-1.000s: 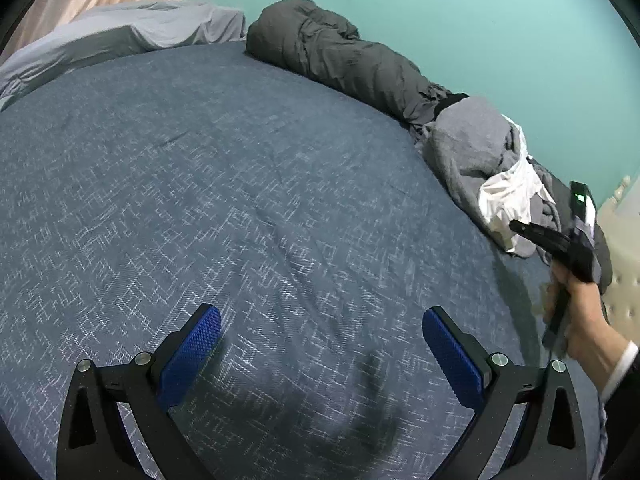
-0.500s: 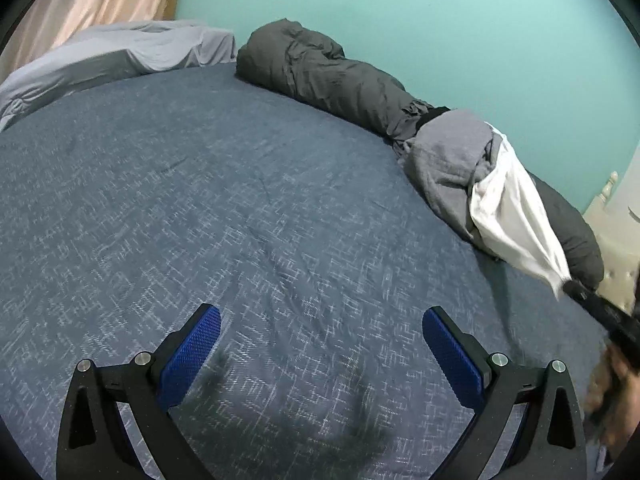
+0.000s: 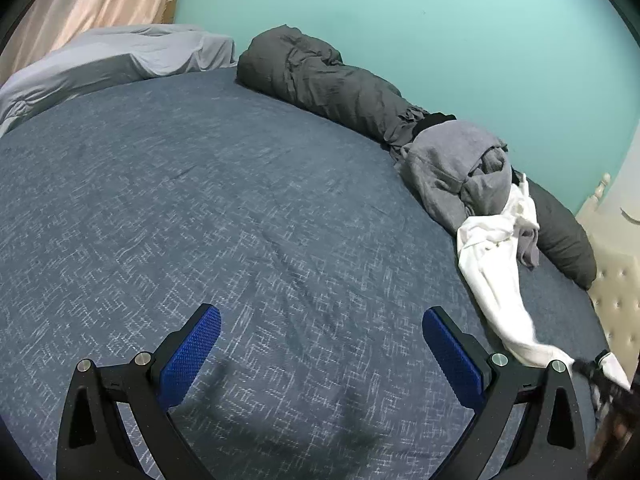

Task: Fold clothes
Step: 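Pull the white T-shirt off the blanket and drop it onto the bed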

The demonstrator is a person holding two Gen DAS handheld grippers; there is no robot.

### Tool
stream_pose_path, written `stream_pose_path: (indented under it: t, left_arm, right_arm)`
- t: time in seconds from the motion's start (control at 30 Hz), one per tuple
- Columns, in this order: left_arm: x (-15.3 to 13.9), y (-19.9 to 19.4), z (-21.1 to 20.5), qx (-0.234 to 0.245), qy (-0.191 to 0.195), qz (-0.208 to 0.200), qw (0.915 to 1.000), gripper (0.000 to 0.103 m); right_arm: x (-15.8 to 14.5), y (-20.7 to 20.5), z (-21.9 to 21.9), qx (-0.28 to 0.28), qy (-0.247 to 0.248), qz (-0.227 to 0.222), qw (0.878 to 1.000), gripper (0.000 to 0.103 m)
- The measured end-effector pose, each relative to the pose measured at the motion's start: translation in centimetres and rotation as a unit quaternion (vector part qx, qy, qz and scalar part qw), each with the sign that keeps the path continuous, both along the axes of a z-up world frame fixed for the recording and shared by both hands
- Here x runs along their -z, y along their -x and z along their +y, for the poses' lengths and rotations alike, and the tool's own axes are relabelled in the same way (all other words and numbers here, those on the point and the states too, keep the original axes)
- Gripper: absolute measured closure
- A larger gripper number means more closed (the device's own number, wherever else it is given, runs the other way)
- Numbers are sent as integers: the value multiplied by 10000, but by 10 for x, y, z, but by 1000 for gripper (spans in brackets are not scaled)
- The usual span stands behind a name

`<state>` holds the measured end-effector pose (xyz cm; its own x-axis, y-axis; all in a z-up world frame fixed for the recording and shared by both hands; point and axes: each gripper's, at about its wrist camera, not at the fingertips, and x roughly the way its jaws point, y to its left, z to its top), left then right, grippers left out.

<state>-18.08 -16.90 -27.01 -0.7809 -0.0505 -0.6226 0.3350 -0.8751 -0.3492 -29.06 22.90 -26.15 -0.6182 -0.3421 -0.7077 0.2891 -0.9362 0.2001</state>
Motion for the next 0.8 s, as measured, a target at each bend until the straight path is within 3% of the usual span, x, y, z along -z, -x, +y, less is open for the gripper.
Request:
stream_pose_path:
  t: [0.03,0.07,0.17,0.23,0.4,0.47,0.5,0.53,0.63,0.8]
  left_arm:
    - [1,0,0,20,1,-9,10000,0]
    - [1,1,0,39,1,-18,10000,0]
    - [4,3,1,80,6,-46,10000,0]
    - [6,5,2,91,-4,-67,9999,0]
    - [8,5,6,134,-2,-85,9999,0]
    - [8,5,7,148,17,-91,9998,0]
    - [8,4,7,159,28,-92,9998,0]
    - [8,4,8,170,41,-91,9998,0]
    - [6,0,11,228,126,-90,9996,0]
    - [-4,-11,22,378,323,-20,9988,0]
  right_arm:
    - [-1,7,-2,73,-2,32,10000,58]
    - [1,14,-7,104,-32,23,9999,53]
    - [19,36,-33,-41,-267,-210,9994,49]
    - [36,48,-49,-156,-447,-381,9982,41]
    - [83,62,-68,-152,-835,-762,9935,40]
    - [94,60,-63,-88,-805,-832,9932,54]
    - [97,58,-61,-61,-778,-851,9933,80]
    - [98,58,-58,-40,-737,-876,9934,93]
    - [94,50,-51,-22,-621,-859,9944,98]
    - [41,25,-37,-145,-58,-369,9992,98]
